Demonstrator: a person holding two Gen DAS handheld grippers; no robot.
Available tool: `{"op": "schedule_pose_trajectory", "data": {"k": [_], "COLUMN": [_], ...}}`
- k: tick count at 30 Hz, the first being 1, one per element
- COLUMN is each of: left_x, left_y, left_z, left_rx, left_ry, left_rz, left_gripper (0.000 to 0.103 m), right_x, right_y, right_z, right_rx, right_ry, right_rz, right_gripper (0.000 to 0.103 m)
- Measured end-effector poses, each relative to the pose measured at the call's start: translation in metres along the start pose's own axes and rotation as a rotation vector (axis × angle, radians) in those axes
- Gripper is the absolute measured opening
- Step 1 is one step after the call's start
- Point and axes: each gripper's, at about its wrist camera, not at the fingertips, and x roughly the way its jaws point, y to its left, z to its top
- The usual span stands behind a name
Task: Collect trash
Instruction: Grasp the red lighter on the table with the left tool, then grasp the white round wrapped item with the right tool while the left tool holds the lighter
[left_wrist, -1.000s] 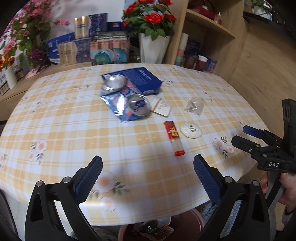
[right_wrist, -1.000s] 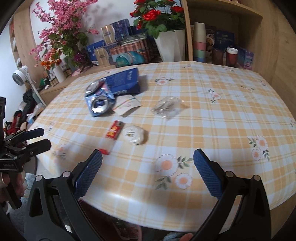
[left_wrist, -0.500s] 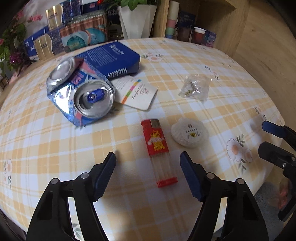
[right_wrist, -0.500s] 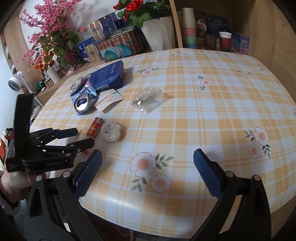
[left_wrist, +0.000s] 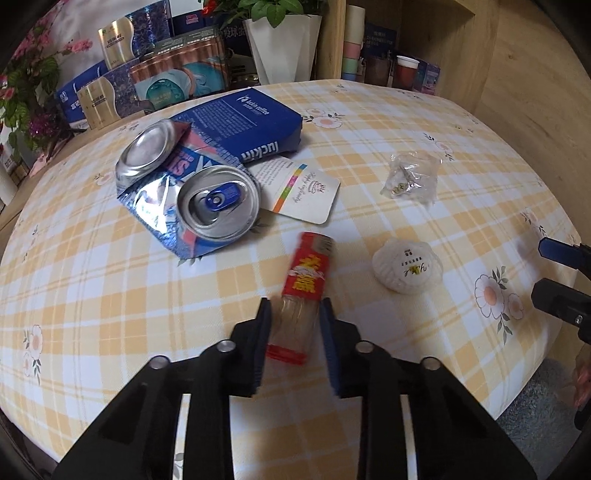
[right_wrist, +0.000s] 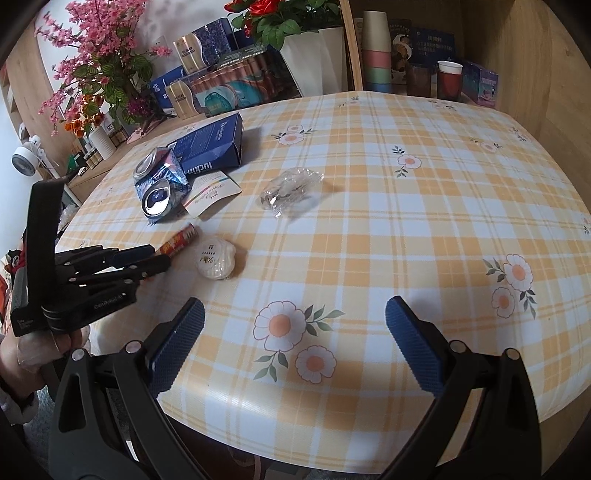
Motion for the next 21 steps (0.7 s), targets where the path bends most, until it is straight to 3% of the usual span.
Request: {"op": "schedule_pose_trajectory", "data": {"k": [17,18,21], "left_x": [-0.046,-0.049,-0.055], "left_y": [0.061,0.065,0.074], "left_z": [-0.042,-0.044,-0.046], "left_rx": [-0.16,-0.169,-0.19], "left_ry": [-0.079,-0.085,-0.096], "left_rz": [-0.032,-0.03,-0.033], "left_gripper": [0.022,0.022,0.021], "right_x": [0.033,0.038,0.049], "right_y": [0.046,0.052,0.064], "right_z": [0.007,0.011,0.017], "right_rx": [-0.213,-0.241,-0.297], "right_ry": [0.066,0.068,0.077], "right_rz": [-0.035,-0.033,-0.04], "right_gripper": [0.096,0.095,0.076]}}
